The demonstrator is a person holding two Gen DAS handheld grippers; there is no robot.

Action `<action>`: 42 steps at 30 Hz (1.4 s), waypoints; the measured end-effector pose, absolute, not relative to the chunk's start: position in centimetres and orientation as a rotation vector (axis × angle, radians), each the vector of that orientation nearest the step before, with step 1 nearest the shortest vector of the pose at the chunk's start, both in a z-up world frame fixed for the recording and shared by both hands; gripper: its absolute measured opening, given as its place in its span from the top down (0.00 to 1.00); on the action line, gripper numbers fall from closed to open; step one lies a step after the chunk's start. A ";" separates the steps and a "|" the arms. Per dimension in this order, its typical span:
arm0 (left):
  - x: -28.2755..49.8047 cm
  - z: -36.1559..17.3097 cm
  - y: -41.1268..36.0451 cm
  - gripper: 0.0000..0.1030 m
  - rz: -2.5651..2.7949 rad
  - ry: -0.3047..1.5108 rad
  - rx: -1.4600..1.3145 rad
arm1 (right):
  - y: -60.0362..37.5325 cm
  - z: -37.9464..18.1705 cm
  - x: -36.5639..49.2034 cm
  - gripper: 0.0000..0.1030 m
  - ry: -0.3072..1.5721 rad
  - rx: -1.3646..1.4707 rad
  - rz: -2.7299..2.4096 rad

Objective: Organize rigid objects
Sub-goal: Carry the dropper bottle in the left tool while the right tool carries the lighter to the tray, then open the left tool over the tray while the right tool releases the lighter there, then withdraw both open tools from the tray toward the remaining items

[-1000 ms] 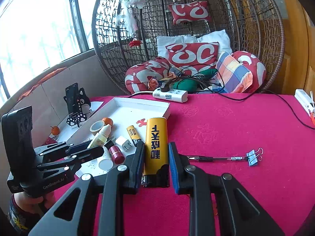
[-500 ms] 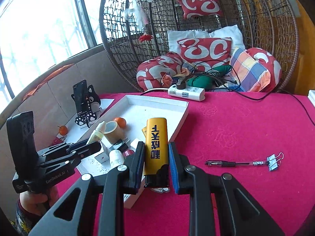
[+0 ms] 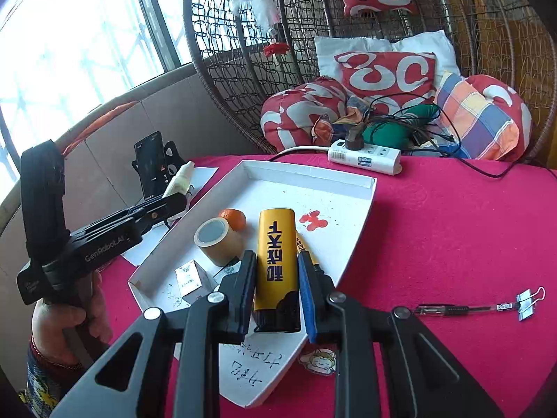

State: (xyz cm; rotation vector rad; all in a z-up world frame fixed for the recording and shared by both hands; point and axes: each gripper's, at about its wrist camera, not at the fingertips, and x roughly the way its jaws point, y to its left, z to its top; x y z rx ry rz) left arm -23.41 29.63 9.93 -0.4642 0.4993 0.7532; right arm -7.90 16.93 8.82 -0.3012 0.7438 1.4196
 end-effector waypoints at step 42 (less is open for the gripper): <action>-20.4 11.5 23.3 0.00 0.698 0.414 -0.458 | 11.9 7.7 -5.3 0.00 0.610 -0.184 1.232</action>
